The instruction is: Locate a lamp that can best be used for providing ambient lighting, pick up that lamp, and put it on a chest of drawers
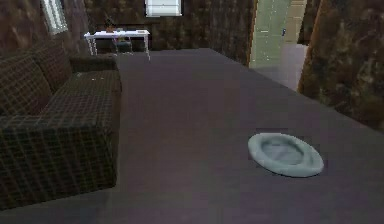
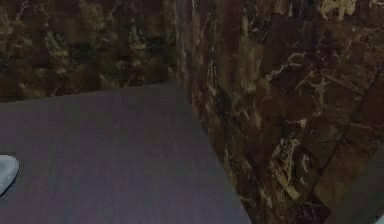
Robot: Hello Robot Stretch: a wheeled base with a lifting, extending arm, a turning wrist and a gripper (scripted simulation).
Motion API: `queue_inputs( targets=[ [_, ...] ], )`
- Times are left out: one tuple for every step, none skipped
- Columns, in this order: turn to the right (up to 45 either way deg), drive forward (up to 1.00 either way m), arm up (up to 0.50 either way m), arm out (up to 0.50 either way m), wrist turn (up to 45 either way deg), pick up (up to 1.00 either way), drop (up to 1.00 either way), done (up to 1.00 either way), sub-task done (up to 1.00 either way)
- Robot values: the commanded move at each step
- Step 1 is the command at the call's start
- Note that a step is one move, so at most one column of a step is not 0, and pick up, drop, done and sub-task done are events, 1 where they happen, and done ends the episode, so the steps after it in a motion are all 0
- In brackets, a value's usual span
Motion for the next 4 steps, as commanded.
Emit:
queue_inputs(
  targets=[
    [0.0,1.00,0.00,0.00,0.0,0.00,0.00,0.00,0.00],
    [3.0,0.00,0.00,0.00,0.0,0.00,0.00,0.00,0.00],
    [0.0,0.85,0.00,0.00,0.0,0.00,0.00,0.00,0.00],
    [-12.0,0.00,0.00,0.00,0.0,0.00,0.00,0.00,0.00]
  ],
)
